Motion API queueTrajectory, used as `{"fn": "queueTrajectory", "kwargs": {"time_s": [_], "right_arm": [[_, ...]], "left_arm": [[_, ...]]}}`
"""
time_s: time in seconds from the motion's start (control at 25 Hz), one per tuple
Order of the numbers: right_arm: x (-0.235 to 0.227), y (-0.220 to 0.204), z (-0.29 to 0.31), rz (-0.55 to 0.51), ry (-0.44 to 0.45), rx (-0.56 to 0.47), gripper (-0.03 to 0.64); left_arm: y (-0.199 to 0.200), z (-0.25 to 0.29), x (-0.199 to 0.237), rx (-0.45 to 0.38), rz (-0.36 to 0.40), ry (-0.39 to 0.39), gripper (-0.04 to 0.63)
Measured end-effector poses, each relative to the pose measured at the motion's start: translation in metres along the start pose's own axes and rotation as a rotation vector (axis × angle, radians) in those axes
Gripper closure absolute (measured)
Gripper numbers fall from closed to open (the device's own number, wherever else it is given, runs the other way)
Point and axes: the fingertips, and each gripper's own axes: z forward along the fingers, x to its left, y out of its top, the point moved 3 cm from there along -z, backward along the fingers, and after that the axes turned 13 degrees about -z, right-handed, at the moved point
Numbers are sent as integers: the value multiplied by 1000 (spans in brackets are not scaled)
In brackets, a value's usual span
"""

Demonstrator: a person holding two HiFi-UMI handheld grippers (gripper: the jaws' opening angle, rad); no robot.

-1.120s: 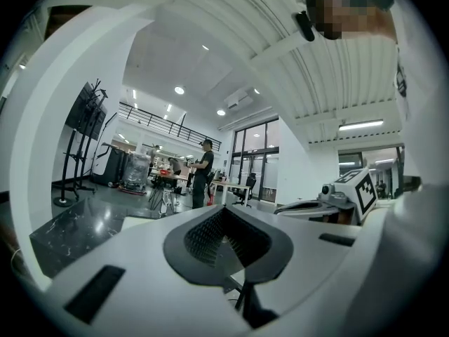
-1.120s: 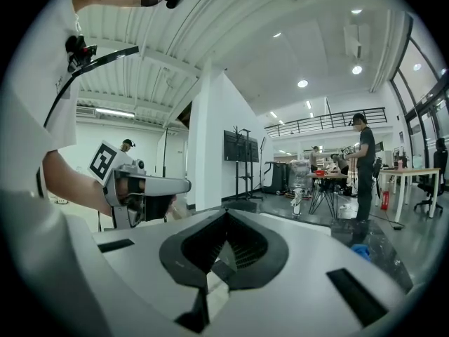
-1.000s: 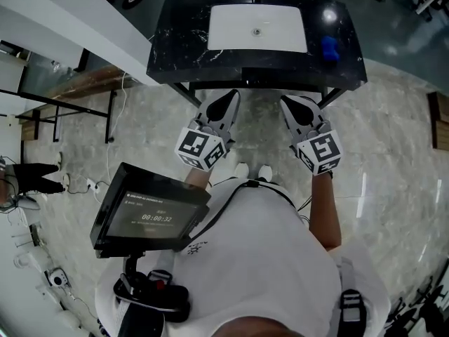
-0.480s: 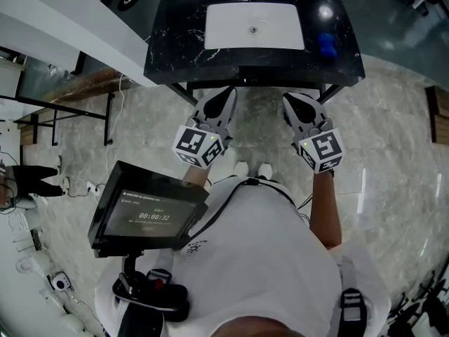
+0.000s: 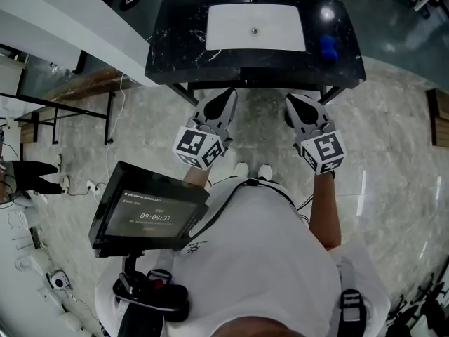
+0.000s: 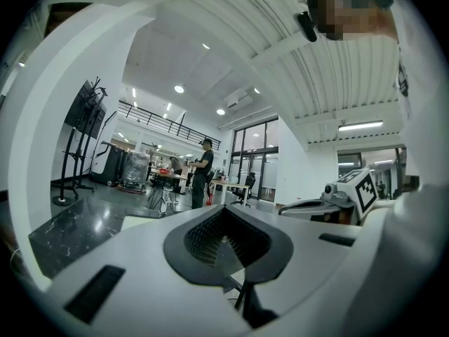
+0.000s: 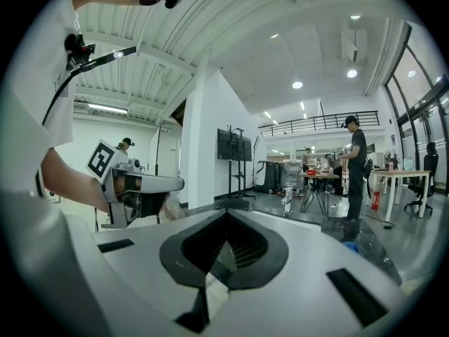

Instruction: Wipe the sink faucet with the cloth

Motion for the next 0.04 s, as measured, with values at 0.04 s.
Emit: {"fn": "queueTrajectory", "kwargs": {"time_s": [0.04], "right_arm": [[0, 0, 0, 0, 1, 0, 612]], "left_arm": [[0, 0, 0, 0, 0, 1, 607]]}}
